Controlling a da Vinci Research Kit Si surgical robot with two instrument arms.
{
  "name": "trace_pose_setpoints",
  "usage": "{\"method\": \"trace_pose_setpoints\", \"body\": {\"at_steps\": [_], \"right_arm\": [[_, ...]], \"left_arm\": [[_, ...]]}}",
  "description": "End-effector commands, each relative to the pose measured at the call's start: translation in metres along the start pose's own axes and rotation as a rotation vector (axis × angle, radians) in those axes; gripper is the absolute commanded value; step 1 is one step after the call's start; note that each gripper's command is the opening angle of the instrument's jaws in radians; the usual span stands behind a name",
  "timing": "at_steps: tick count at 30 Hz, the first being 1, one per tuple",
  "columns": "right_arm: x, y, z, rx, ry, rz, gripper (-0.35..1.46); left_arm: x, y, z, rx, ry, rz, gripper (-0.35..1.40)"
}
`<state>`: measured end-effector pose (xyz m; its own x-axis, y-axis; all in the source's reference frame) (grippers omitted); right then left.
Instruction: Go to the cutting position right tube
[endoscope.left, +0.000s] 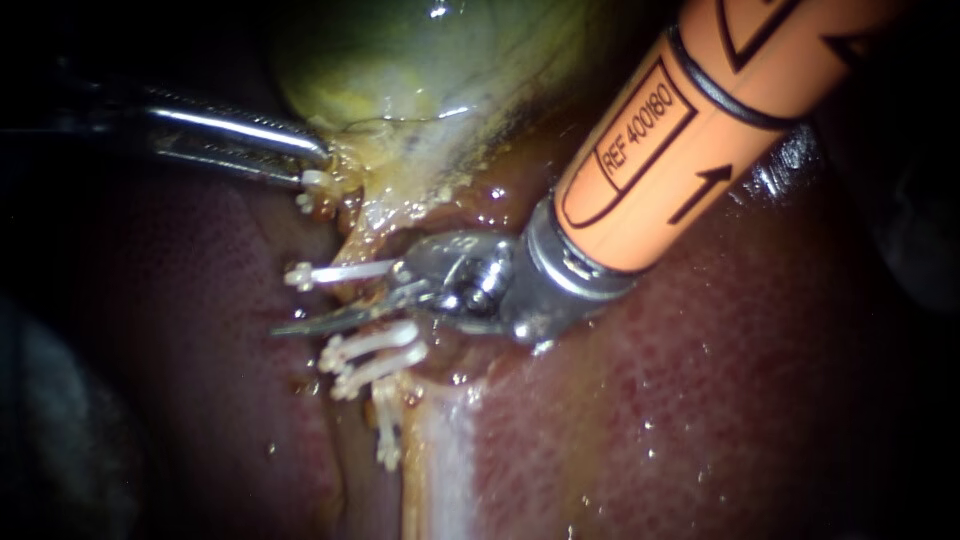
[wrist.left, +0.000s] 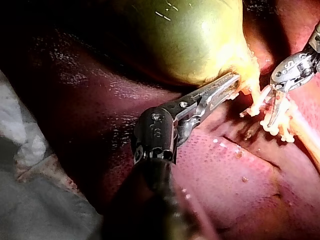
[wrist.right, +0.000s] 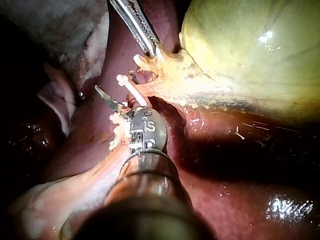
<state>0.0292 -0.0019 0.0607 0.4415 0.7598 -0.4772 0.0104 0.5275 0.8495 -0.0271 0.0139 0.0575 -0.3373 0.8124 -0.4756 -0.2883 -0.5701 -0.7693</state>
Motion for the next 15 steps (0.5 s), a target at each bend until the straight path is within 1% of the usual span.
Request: {"method": "trace_pose_setpoints", "body": {"at_steps": [1, 8, 13, 15], "right_arm": [[0.0, 0.0, 0.0001, -0.002, 0.001, 0.006, 1.25], [0.0, 0.0, 0.0003, -0.001, 0.003, 0.005, 1.25], [0.0, -0.0001, 0.001, -0.002, 0.007, 0.005, 1.25], [0.0, -0.0002, 0.0012, -0.006, 0.011, -0.042, 1.26]], "left_arm": [[0.0, 0.0, 0.0, 0.0, 0.0, 0.0, -0.35], [0.0, 0.0, 0.0, 0.0, 0.0, 0.0, -0.35], [0.0, 0.0, 0.0, 0.0, 0.0, 0.0, -0.35], [0.0, 0.0, 0.0, 0.0, 0.0, 0.0, -0.35]]}}
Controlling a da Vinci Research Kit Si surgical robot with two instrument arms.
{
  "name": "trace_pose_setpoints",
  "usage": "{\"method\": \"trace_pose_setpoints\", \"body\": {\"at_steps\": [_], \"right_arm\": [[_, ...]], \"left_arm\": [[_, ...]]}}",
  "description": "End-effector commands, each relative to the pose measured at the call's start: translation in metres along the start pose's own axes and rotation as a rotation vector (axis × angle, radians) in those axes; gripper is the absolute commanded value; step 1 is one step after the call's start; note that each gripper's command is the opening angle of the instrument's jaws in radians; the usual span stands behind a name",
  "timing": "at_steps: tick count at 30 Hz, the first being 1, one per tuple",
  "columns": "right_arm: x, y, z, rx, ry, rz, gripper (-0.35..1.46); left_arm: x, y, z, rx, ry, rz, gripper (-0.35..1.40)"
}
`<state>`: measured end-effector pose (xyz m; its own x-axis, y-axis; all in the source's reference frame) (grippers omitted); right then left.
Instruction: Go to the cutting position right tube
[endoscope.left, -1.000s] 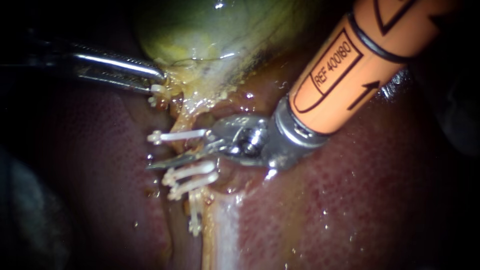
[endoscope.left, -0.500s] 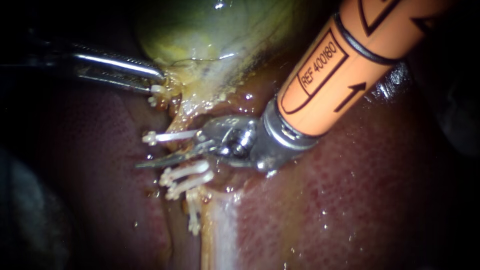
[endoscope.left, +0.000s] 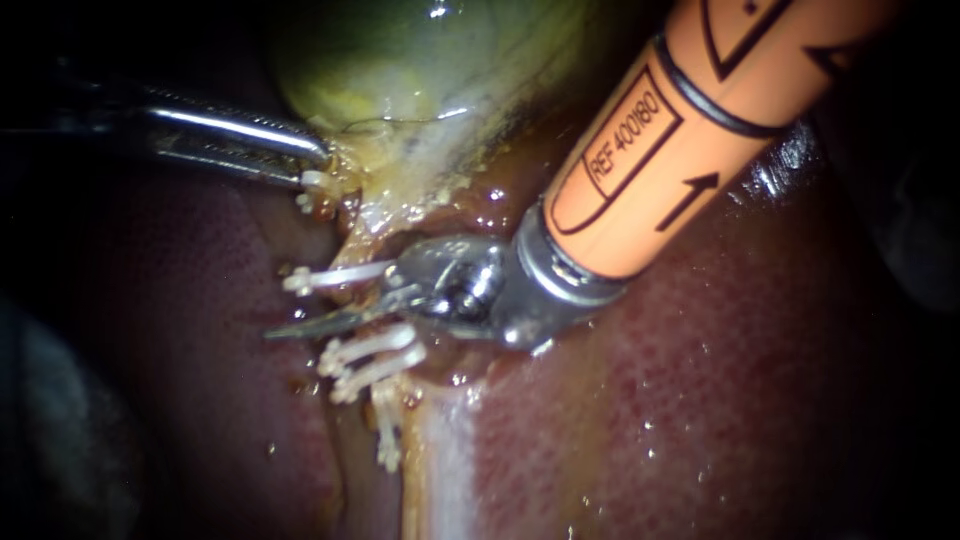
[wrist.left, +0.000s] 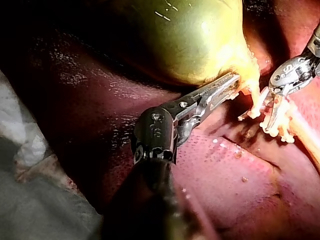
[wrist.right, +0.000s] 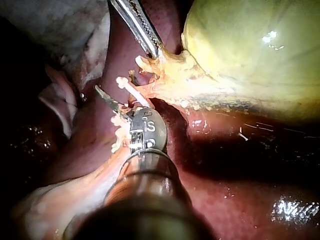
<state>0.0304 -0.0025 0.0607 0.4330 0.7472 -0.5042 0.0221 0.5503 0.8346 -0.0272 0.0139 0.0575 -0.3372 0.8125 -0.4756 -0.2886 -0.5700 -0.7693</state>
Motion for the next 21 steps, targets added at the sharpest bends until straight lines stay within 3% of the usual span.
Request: {"method": "trace_pose_setpoints", "body": {"at_steps": [1, 9, 15, 21], "right_arm": [[0.0, 0.0, -0.0001, -0.005, 0.003, -0.036, 1.26], [-0.0001, -0.0003, -0.0002, -0.004, 0.009, -0.167, 1.28], [-0.0006, -0.0022, -0.0008, 0.022, -0.004, -0.183, 1.28], [0.0, -0.0045, -0.0009, 0.055, 0.001, -0.188, 1.28]], "left_arm": [[0.0, 0.0, 0.0, 0.0, 0.0, 0.0, -0.35], [0.0, 0.0, 0.0, 0.0, 0.0, 0.0, -0.35], [0.0, 0.0, -0.0001, 0.0, 0.0, 0.0, -0.35], [0.0, 0.0, -0.0001, 0.0, 0.0, 0.0, -0.35]]}}
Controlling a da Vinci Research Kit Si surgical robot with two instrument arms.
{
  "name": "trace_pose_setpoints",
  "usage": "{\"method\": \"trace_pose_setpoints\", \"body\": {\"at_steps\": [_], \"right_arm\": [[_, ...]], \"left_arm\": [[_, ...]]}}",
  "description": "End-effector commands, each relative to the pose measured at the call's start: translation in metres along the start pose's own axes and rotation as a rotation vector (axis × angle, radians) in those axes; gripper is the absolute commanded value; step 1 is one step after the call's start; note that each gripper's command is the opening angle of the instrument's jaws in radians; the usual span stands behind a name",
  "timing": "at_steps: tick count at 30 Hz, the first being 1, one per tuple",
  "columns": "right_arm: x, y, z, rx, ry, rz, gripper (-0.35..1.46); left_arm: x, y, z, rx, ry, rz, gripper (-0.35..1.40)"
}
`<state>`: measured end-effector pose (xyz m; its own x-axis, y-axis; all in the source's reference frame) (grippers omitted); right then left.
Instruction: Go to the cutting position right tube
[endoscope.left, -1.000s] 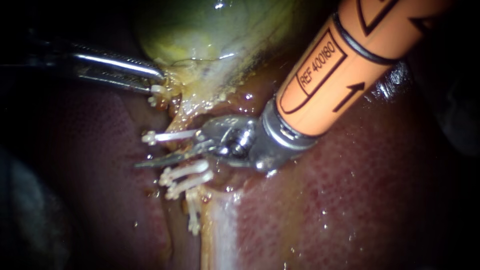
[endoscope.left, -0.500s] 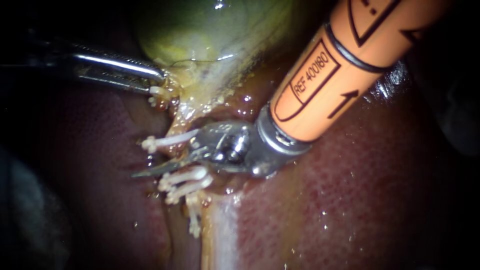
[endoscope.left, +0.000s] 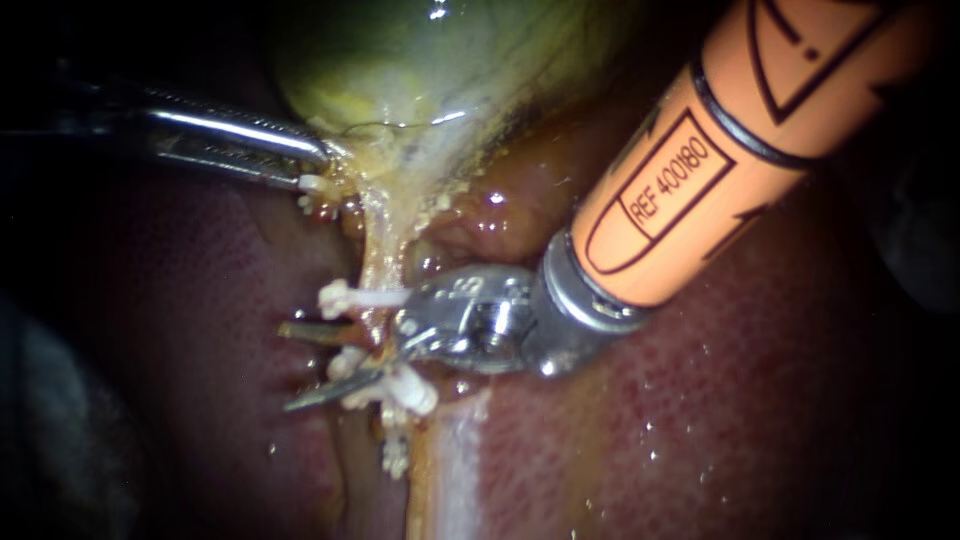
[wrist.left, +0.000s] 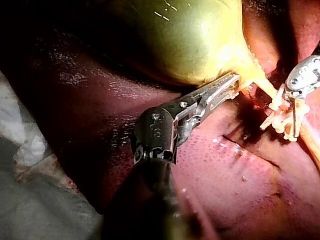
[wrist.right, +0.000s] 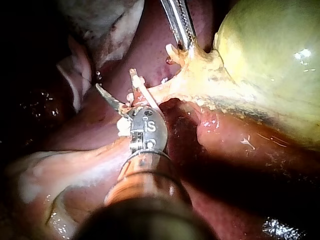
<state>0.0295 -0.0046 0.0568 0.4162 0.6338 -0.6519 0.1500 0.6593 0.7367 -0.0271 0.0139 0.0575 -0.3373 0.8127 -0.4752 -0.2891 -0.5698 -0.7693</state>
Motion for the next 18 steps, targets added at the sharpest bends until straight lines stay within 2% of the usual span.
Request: {"method": "trace_pose_setpoints", "body": {"at_steps": [1, 7, 18], "right_arm": [[0.0003, -0.0003, 0.0, 0.004, 0.003, 0.001, 1.28], [0.0015, -0.0012, -0.0004, 0.009, 0.009, -0.004, 1.28], [0.0015, -0.0011, -0.0005, 0.009, 0.009, -0.004, 1.28]], "left_arm": [[0.0, 0.0, 0.0, -0.001, 0.0, 0.0, -0.35], [0.0, 0.0, 0.0, -0.001, 0.0, 0.0, -0.35], [0.0, 0.0, 0.0, -0.001, 0.0, 0.0, -0.35]]}}
